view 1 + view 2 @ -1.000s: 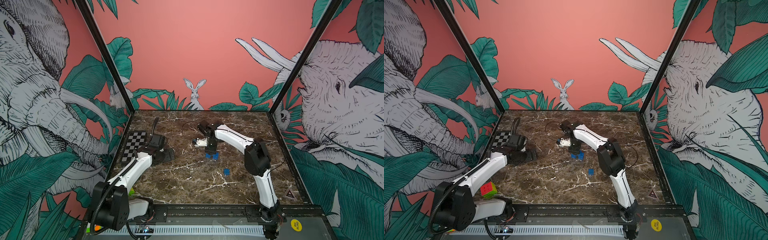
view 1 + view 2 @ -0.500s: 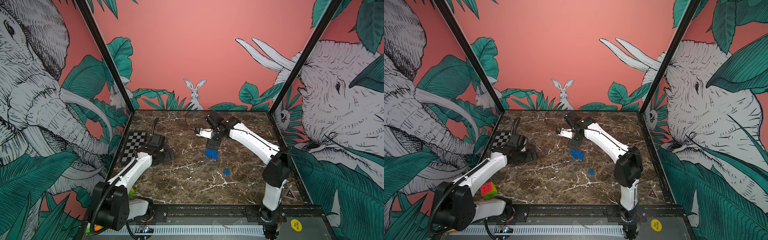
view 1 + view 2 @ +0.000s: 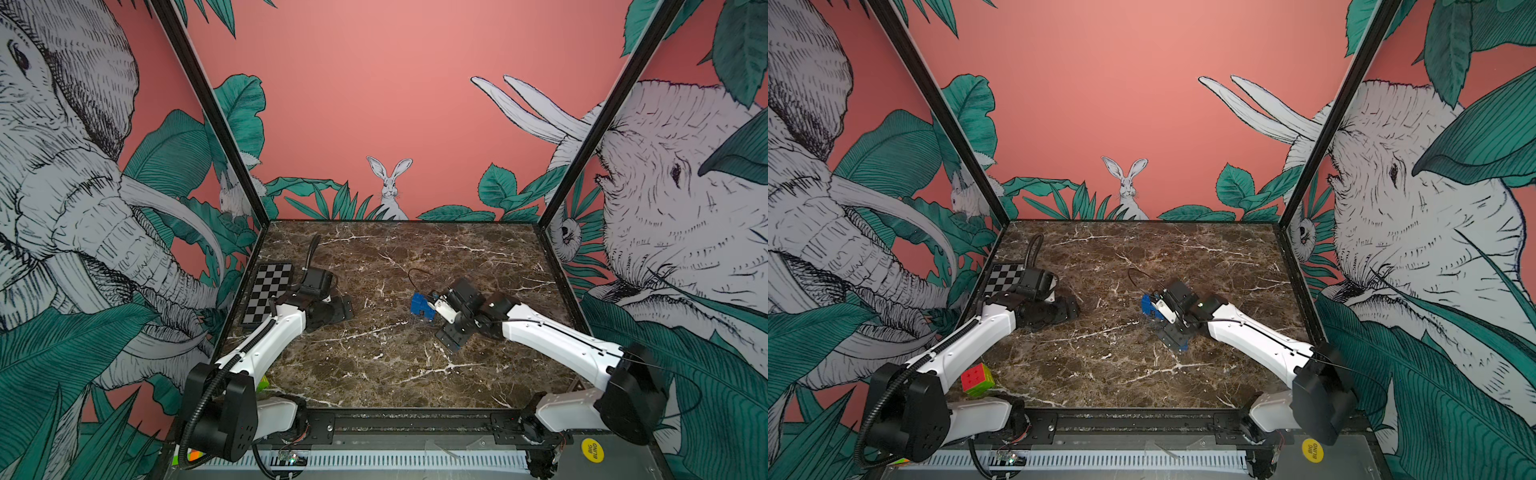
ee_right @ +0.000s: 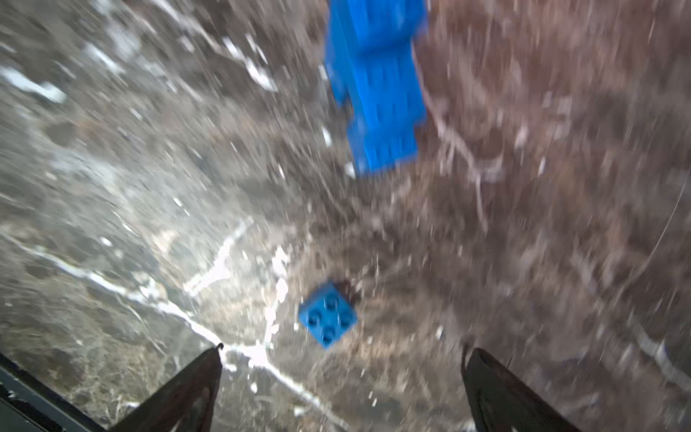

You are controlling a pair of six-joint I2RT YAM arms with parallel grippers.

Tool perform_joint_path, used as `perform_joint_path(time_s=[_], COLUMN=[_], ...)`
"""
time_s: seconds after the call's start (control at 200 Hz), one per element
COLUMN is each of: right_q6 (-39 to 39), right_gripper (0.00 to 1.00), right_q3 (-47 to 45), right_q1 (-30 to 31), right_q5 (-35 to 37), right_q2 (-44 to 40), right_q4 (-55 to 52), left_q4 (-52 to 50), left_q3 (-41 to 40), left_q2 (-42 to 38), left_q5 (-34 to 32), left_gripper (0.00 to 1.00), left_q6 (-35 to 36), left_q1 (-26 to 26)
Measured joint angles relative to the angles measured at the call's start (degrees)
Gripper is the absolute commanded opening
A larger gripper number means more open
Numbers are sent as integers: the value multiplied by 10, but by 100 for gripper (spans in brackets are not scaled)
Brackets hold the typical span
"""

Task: Assemble the letter h with lego
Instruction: Pick up the lego brick from the center of the board.

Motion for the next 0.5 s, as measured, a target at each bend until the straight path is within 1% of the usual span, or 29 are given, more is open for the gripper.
perform_joint_path(time_s=[0.11,0.22,0.295,0.37,0.43,0.495], right_q6=[77,139,182,220,241,266], right_gripper=[93,79,70,68,69,67], right_q3=[-34,-46,-54,-50,-47,-47], right_q1=[5,9,9,10,14,19], right_q5=[31,42,41,33,28,23], right_q2=[-61,-78,-57,-13,21,44], right_q4=[-6,5,10,11,16,26], left_q4=[13,26,31,31,31,30], left_q3=[0,0,0,1,3,6], left_q2=[1,11,21,29,33,33], left_q5=[5,7,7,6,3,-2], left_gripper=[99,99,99,99,99,99], left_q6=[-10,-17,-19,-20,-20,-20], left_q1=[-12,-23,-27,-29,-31,-31])
